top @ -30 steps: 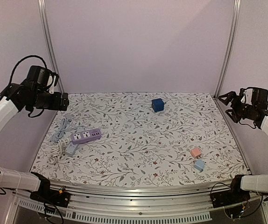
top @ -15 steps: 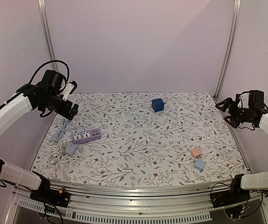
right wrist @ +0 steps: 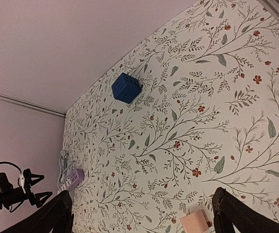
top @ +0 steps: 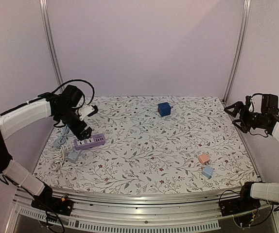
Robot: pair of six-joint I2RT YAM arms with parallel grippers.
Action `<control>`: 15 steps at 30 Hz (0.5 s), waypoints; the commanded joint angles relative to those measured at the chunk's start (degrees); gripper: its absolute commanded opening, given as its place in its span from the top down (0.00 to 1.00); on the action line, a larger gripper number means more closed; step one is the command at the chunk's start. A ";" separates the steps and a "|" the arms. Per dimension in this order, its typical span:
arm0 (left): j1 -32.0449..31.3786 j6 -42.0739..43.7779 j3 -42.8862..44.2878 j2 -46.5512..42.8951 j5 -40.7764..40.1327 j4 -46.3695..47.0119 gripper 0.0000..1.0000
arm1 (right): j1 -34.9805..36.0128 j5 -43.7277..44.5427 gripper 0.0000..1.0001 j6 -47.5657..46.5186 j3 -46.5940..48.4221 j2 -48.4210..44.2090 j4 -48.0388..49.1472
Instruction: Insert the plug
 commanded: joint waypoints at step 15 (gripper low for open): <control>-0.56 7.17 -2.89 11.67 -8.01 3.08 0.01 | 0.29 -4.45 0.01 -1.20 -1.36 -4.01 -4.02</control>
